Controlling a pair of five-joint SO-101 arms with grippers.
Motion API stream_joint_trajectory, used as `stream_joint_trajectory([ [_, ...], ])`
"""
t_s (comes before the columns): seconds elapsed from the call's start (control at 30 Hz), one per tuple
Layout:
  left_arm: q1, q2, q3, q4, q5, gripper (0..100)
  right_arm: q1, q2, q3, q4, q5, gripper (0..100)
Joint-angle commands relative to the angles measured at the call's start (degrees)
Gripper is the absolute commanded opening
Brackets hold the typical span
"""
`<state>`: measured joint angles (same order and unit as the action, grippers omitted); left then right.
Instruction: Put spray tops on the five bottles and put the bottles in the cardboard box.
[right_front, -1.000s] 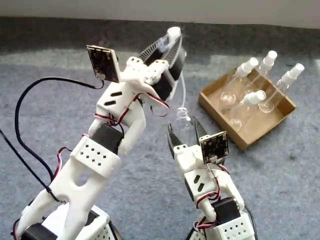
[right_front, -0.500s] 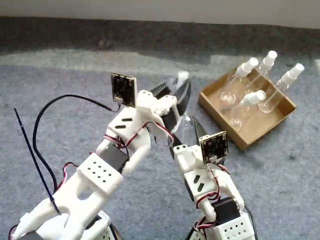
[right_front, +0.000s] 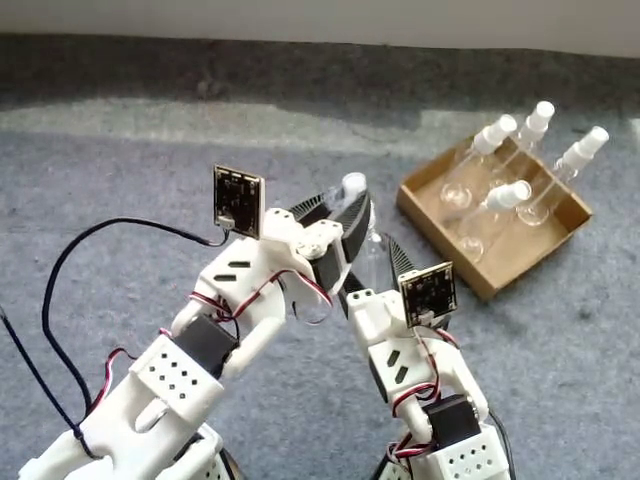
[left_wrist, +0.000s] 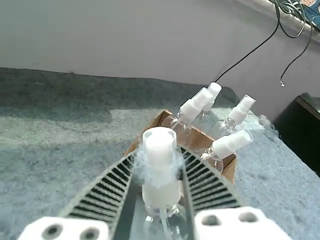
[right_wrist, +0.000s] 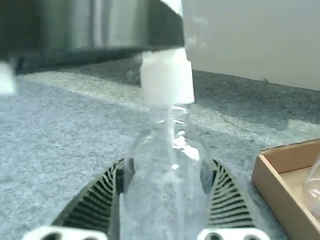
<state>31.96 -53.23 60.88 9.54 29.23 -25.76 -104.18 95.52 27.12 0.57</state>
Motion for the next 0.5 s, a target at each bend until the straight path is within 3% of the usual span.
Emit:
stream_joint_trajectory([
  [0.0, 3.0, -2.0, -0.6, 6.5, -0.3, 0, 0.0, -1.1, 2.3, -1.5, -0.2, 7.7],
  [0.17, 3.3, -1.6, -0.7, 7.8, -0.8, 0, 0.0, -1.1, 2.3, -1.5, -0.2, 7.7],
  [0.27, 3.6, -1.5, -0.7, 9.2, -6.2, 0, 0.0, -1.1, 2.4, -1.5, 0.0, 7.7],
  [0.47, 4.4, -1.6, -1.8, 10.6, -10.7, 0, -0.2, -1.1, 2.4, -1.5, 10.5, 7.7],
])
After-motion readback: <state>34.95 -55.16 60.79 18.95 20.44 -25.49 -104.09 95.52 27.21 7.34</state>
